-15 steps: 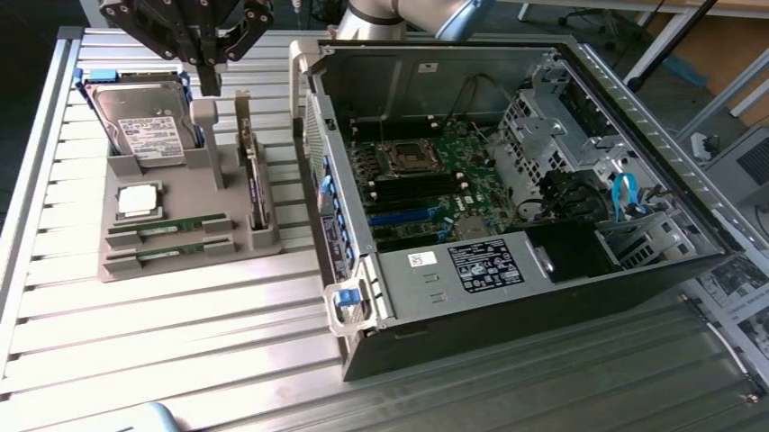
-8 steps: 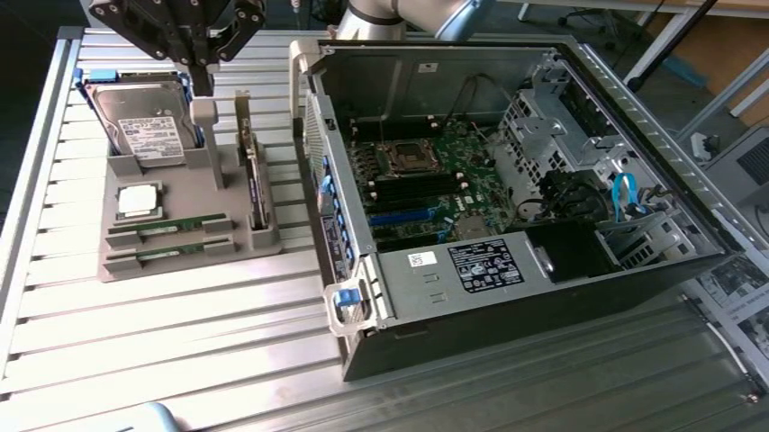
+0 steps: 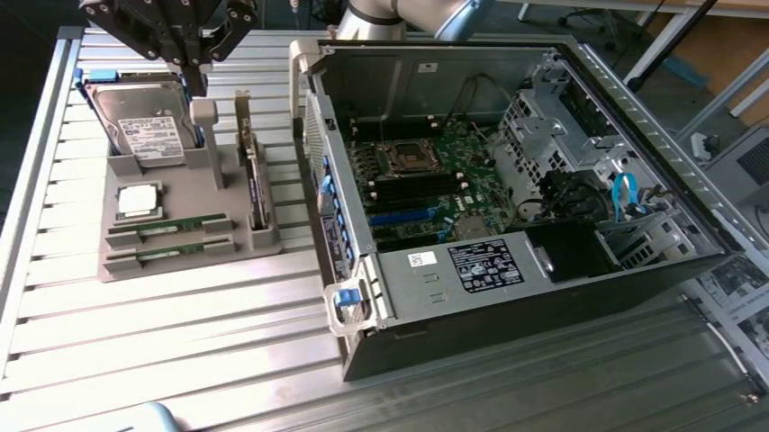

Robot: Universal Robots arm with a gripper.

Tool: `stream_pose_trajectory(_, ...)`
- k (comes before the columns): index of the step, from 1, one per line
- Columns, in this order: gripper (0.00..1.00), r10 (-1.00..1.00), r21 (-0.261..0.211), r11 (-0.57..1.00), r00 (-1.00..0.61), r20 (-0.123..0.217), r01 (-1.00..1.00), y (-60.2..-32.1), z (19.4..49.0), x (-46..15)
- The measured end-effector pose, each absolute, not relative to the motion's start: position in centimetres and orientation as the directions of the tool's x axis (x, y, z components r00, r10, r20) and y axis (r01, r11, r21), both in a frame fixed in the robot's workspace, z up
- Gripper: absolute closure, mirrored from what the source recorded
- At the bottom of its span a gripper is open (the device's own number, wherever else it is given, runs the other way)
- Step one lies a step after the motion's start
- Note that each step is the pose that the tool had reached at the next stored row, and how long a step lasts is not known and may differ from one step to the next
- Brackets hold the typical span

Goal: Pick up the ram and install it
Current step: 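Reach for the ram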

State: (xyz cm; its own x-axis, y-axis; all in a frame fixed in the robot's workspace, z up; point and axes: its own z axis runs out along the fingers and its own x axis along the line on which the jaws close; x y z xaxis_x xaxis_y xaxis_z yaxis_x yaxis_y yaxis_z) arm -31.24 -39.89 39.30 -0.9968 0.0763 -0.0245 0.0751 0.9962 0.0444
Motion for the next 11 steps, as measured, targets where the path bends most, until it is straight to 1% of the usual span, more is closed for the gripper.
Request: stream_pose_trajectory(11,0.89,0.076,0.044,0.996,-0.997,-0.024,0.075,-39.90,39.29,-32.15)
